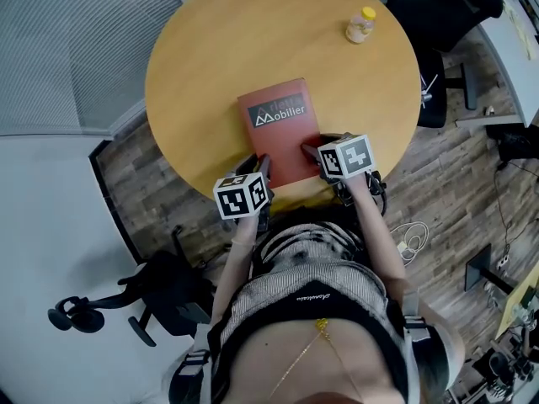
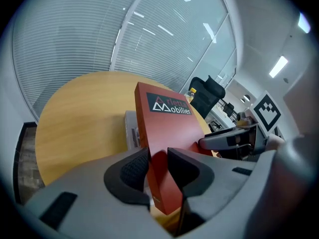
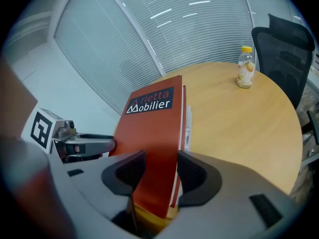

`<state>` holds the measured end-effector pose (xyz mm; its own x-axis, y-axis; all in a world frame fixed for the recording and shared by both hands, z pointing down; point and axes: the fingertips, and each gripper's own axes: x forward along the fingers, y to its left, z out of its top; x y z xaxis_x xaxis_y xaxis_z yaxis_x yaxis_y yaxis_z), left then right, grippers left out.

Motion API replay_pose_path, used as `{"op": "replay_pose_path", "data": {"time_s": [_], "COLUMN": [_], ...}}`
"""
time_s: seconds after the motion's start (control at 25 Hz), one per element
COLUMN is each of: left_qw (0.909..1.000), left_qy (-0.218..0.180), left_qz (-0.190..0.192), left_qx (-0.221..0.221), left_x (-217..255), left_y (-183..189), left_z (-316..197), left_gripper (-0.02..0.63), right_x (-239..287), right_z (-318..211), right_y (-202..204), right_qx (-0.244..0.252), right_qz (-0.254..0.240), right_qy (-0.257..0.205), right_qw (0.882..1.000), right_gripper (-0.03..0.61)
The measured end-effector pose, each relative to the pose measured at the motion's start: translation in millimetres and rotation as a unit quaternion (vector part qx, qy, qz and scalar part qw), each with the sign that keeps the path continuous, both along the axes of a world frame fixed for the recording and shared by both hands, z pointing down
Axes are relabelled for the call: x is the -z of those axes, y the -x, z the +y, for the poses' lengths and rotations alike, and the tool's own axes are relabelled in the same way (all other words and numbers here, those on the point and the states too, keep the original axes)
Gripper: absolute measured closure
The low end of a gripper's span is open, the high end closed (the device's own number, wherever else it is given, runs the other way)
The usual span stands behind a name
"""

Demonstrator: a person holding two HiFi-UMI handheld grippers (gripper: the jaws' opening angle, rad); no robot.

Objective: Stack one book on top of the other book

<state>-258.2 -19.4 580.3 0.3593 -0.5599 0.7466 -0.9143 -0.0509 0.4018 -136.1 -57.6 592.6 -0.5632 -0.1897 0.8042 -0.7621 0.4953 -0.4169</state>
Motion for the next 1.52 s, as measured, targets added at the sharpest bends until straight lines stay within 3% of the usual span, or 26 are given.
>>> {"op": "replay_pose_path", "data": {"time_s": [0.96,1.52], "left_qw": [0.9972,0.9976], "left_qy": [0.073,0.058], "left_qz": [0.017,0.014], "left_qx": [-0.001,-0.035], "left_x": [-53,-59], "left_y": [7,8], "left_z": [-6,-7], "left_gripper": [0.499,0.486], "right_x": [-47,-53], "right_z": [-6,-7], "right_y": [8,9], "right_qx": [0.014,0.02], "right_qz": [0.017,0.004], "right_qy": [0.069,0.07], "right_qw": [0.997,0.997], "right_gripper": [0.371,0.37]}}
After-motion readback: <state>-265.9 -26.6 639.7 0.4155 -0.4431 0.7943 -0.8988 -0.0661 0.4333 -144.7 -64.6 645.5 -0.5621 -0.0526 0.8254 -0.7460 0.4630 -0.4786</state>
